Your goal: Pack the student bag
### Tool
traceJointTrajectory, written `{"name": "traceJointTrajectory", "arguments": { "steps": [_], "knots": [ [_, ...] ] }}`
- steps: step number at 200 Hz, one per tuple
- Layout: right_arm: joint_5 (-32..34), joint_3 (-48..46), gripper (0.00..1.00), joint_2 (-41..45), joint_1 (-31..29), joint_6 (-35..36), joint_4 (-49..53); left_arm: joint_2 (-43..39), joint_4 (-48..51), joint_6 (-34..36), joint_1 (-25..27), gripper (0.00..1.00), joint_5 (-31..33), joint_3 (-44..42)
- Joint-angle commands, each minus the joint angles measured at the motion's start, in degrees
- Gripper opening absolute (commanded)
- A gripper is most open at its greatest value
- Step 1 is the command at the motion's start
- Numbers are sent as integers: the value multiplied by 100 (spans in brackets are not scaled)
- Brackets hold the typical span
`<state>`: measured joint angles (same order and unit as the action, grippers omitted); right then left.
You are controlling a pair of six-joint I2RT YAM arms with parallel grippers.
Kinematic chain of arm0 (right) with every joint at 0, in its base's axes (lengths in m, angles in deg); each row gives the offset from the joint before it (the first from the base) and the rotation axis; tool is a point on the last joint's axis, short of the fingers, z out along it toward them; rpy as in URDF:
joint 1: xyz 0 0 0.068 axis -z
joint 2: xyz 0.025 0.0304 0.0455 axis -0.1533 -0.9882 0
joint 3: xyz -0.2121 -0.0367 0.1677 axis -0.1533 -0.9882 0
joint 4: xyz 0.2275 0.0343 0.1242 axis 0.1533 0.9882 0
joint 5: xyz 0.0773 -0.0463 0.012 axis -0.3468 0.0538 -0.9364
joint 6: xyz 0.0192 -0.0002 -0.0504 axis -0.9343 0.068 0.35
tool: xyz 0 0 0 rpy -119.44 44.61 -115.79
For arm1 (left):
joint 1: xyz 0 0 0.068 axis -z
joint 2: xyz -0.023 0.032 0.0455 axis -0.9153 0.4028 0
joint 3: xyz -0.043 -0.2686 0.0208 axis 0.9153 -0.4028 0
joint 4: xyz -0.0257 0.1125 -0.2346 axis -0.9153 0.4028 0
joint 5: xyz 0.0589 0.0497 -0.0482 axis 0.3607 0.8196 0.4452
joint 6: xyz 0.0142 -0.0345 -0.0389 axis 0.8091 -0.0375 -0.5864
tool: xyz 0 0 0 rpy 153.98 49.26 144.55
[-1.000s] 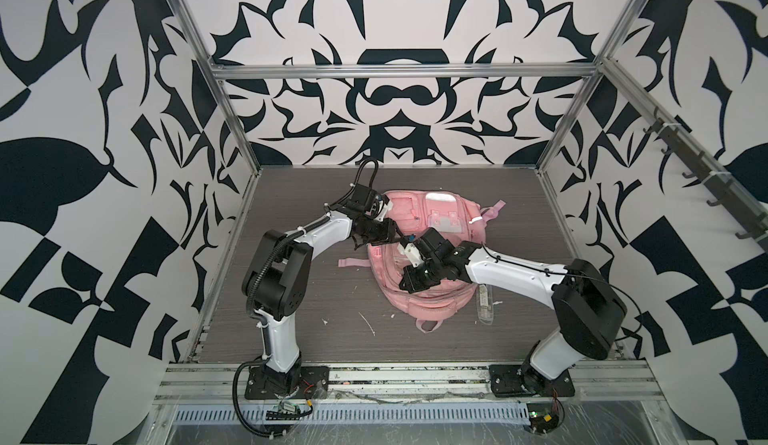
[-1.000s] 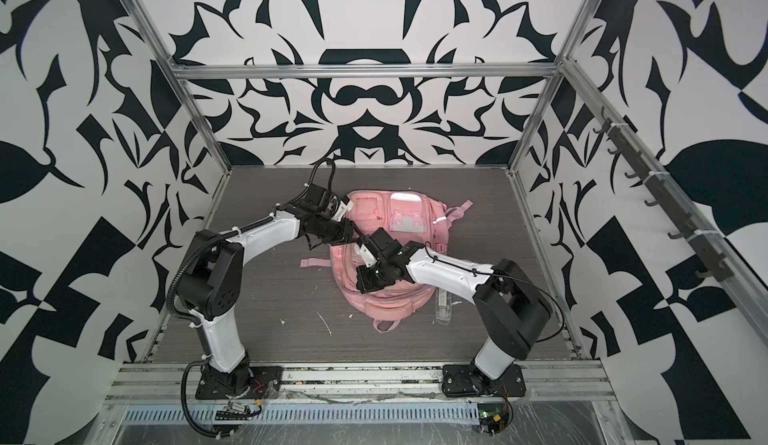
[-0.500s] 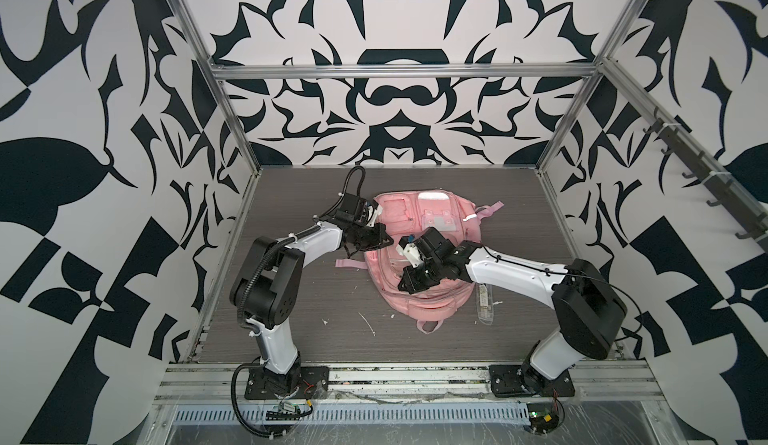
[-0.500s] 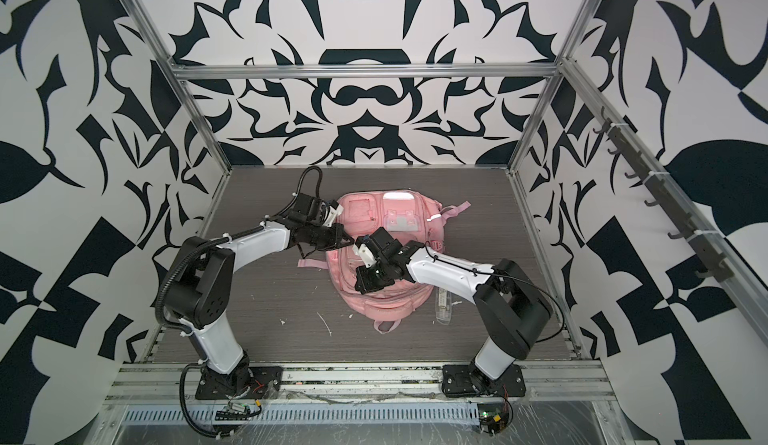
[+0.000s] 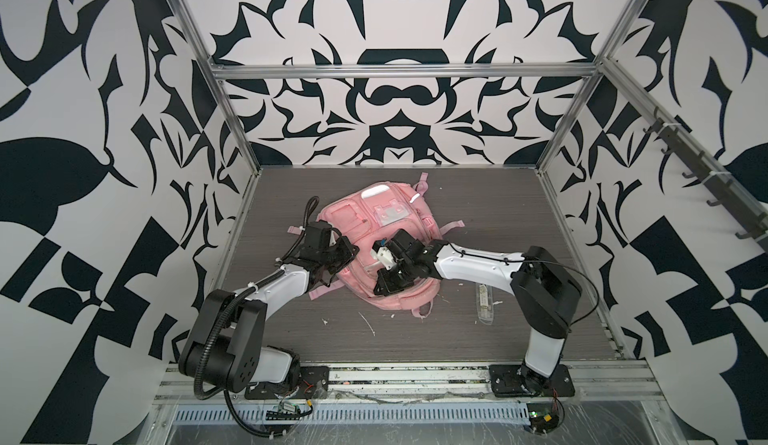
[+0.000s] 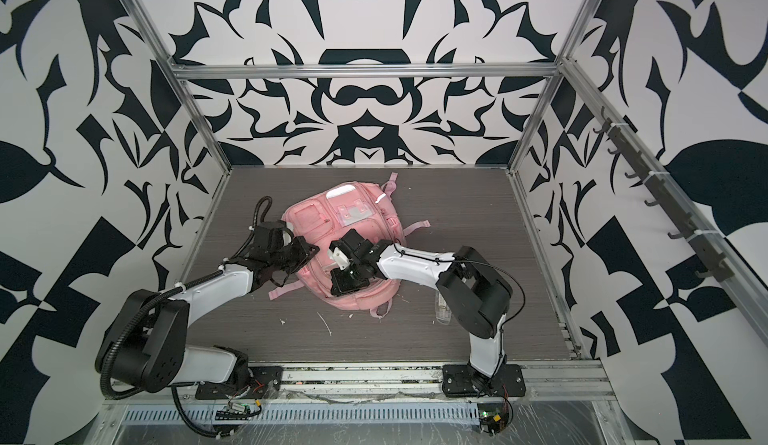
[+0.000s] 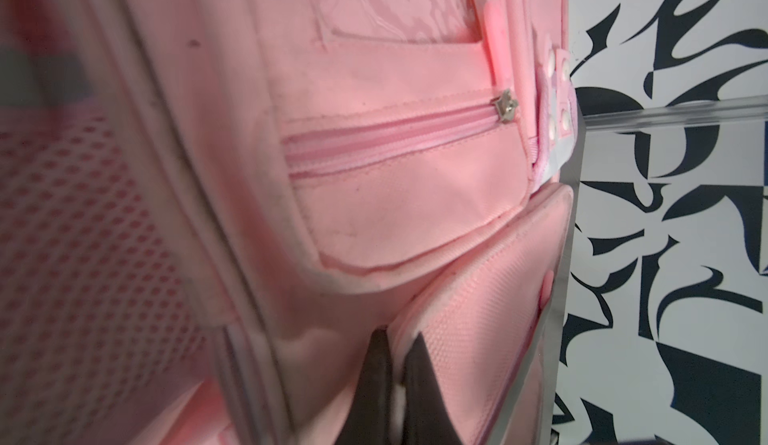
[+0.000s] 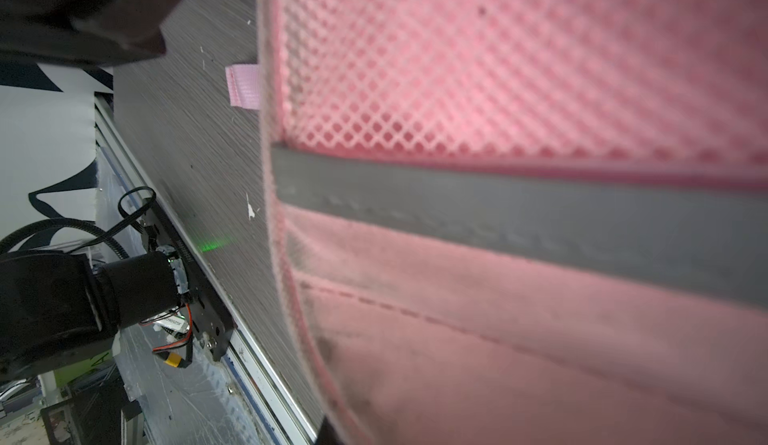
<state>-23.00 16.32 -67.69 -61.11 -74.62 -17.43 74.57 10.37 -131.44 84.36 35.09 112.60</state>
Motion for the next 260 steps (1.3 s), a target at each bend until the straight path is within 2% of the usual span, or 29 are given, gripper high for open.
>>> {"name": "traceJointTrajectory", "arguments": {
  "steps": [1,31,63,88,115,149,170,184,224,260],
  "knots": [
    [-320,677,0,-183,-253,-221,-422,-238,-17,-607,8,0,603,-157],
    [-92,1167,0,-515,-258,-732,-831,-416,47,-671,8,0,738,-234],
    [326,1286,0,-435,-207,-1239,-1278,-568,172,-747,8,0,885,-317],
    [327,1280,0,-384,-226,-1102,-929,-854,342,-737,8,0,1081,-323],
    [485,728,0,-163,-346,-910,-678,-891,369,-780,8,0,1198,-254],
    [1769,439,0,38,-730,-535,-35,-731,260,-985,8,0,1263,-142],
    [2708,656,0,-43,-1041,-439,224,-649,254,-1188,41,0,1397,-123],
    [3029,854,0,-178,-1184,-431,288,-649,254,-1282,78,0,1482,-93],
    [3200,1941,0,-734,-1510,-196,734,-393,267,-1390,184,0,1611,-4],
    [2426,2153,0,-847,-1519,-329,69,-401,228,-1465,191,0,1580,-59]
  ]
}}
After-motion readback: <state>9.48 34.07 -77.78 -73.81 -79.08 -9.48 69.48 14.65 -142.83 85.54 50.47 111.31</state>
